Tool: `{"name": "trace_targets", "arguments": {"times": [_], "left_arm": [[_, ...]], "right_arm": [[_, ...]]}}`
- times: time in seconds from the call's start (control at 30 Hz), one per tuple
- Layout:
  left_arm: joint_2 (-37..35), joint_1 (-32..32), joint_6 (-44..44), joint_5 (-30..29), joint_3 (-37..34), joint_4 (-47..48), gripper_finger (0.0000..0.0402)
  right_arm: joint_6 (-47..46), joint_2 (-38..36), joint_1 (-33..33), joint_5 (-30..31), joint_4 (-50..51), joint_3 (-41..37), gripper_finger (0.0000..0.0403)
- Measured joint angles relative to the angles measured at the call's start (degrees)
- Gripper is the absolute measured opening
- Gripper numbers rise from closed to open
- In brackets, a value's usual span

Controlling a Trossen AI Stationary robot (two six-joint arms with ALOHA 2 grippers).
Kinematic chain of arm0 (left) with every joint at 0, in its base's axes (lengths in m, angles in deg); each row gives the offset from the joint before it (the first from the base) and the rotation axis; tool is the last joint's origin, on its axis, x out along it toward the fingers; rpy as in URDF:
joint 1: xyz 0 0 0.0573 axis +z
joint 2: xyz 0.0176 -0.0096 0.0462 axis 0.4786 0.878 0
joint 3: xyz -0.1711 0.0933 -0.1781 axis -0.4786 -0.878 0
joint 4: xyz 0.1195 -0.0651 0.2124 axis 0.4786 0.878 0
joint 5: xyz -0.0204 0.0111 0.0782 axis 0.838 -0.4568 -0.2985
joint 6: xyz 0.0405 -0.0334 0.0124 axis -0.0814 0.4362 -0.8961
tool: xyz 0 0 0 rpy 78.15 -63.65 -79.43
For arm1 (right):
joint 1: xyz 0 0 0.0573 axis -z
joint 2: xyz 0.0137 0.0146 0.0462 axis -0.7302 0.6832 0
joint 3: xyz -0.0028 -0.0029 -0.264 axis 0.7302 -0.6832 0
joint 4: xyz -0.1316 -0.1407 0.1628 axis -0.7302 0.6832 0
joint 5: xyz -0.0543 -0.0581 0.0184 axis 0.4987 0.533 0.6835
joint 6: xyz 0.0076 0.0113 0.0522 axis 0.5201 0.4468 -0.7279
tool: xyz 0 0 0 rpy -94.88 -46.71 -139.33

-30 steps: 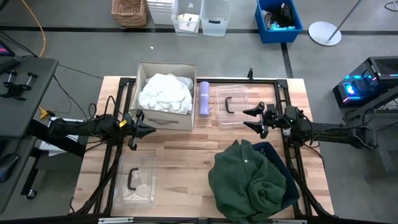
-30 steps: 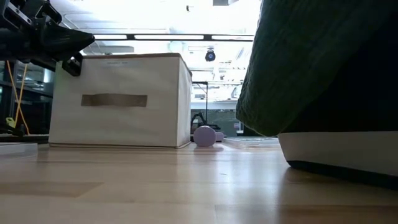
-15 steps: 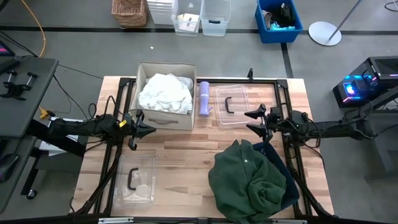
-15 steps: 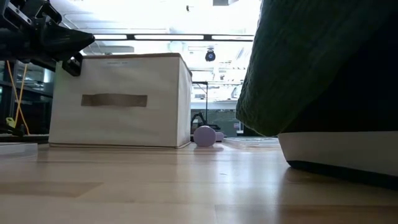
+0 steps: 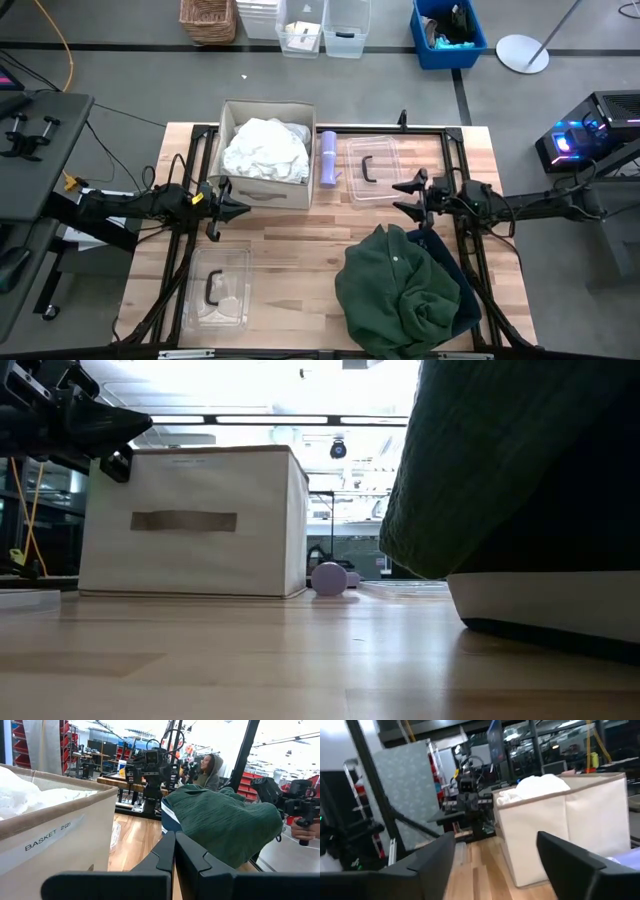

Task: Sort clothes
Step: Return to Home Position

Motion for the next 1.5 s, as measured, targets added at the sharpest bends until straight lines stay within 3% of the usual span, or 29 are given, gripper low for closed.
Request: {"name": "trace_targets", "arguments": {"times": [0.1, 0.23, 0.3, 0.43, 0.57, 0.77, 1.03, 1.5], "left_arm": [[0.0, -0.01, 0.01, 0.0, 0.0, 0.0, 0.0], [0.0, -0.01, 0.0, 0.0, 0.0, 0.0, 0.0], [0.0, 0.0, 0.01, 0.02, 0.0, 0.0, 0.0], [0.0, -0.02, 0.01, 0.0, 0.0, 0.0, 0.0], [0.0, 0.0, 0.01, 0.0, 0.0, 0.0, 0.0], [0.0, 0.0, 0.01, 0.0, 0.0, 0.0, 0.0], [0.0, 0.0, -0.01, 0.01, 0.0, -0.01, 0.0], [0.0, 0.0, 0.01, 0.0, 0.0, 0.0, 0.0]], "right_arm": [[1.67, 0.0, 0.0, -0.53, 0.92, 0.0, 0.0195], [4.48, 0.0, 0.27, -0.53, 1.14, 0.01, 0.0055], [8.17, 0.0, 0.27, -0.85, 3.05, 0.04, 0.0016], [19.62, 0.15, 0.26, 0.16, 10.34, 0.04, 0.0048], [22.4, 0.14, 0.26, 1.39, 15.86, 0.05, 0.0078], [14.26, 0.07, 0.31, 1.5, 22.05, 0.2, 0.0087], [-1.0, 0.15, 0.26, 1.41, 23.2, 0.02, 0.0087], [-1.37, 0.15, 0.26, 1.41, 22.95, 0.02, 0.0087]]}}
